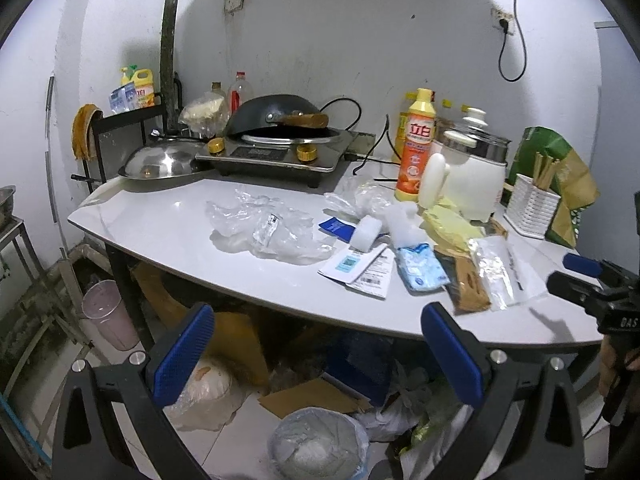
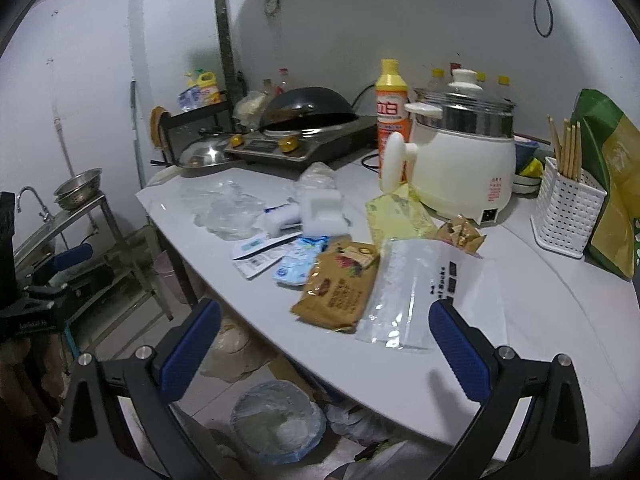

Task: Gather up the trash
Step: 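Grasp the crumpled clear plastic bag with the left gripper while the right gripper grasps another clear bag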

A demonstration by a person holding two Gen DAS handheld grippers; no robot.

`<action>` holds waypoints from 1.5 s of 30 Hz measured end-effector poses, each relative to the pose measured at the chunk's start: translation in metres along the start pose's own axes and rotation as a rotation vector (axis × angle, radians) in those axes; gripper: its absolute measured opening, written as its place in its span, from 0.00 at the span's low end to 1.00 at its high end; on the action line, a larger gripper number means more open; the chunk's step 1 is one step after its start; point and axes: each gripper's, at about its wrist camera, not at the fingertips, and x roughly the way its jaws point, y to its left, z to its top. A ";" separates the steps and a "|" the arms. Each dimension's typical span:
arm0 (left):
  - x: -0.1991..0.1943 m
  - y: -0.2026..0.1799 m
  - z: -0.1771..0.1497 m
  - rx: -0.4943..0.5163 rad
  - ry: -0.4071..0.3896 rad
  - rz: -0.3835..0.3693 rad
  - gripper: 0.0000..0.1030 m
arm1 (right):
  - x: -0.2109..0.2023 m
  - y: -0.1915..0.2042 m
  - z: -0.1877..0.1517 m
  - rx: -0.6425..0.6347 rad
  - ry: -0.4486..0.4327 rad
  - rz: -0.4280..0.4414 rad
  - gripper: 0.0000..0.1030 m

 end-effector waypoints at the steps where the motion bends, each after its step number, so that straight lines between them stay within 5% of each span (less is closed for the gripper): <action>1: 0.005 0.001 0.002 -0.002 0.003 0.000 1.00 | 0.004 -0.003 0.001 0.003 0.003 -0.005 1.00; 28: 0.160 0.076 0.090 -0.013 0.000 0.093 1.00 | 0.108 -0.010 0.051 0.013 0.035 -0.021 1.00; 43: 0.226 0.077 0.073 0.068 0.149 0.132 1.00 | 0.131 -0.004 0.082 -0.018 0.016 -0.023 1.00; 45: 0.228 0.077 0.071 0.069 0.156 0.122 0.92 | 0.134 0.000 0.090 -0.028 0.004 -0.027 1.00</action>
